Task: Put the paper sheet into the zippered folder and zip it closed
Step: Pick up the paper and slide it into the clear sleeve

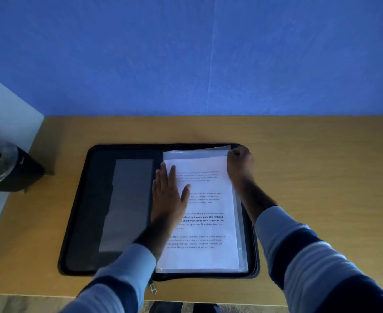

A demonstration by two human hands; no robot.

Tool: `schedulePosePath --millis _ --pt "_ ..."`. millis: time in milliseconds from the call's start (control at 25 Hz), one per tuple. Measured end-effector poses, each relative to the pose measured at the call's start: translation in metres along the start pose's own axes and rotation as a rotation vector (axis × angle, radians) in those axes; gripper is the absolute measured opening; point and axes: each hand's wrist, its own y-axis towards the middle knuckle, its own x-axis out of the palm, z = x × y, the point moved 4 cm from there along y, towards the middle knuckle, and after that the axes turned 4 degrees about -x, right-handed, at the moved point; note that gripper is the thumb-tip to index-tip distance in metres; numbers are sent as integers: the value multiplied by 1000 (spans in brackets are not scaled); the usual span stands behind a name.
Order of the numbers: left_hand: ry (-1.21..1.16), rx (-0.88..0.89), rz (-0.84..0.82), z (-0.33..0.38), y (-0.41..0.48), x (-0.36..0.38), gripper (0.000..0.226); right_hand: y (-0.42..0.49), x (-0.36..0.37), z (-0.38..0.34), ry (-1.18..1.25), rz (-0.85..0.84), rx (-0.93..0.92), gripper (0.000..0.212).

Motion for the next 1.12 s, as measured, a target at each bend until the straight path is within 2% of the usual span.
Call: schedulePosePath --millis 40,120,200,280,360,440,720,800,1000,1120 --pt "48 7 -3 -6 -11 7 75 -7 -2 0 -80 41 -91 16" --pt "127 47 -3 -11 -18 16 77 -28 1 0 -272 66 -325 39" --pt "165 71 0 -11 -16 17 78 -51 15 2 -492 -99 -526 58" --pt "194 76 -6 -11 -15 18 79 -67 32 13 -714 -307 -628 68" --pt "206 82 -6 -5 -21 18 79 -67 27 32 -842 -358 -579 76" --pt "204 77 -20 -5 -22 19 80 -63 19 46 -887 -306 -539 79" --pt "222 63 -39 -26 -27 7 79 -60 13 55 -898 -239 -544 87" --pt "229 -31 6 -60 -37 -10 79 -59 10 54 -887 -239 -575 86" --pt "224 -412 158 -186 -84 -69 83 -53 11 52 -912 -235 -646 86" --pt "216 -530 188 -229 -101 -94 76 -54 11 51 -897 -211 -646 85"
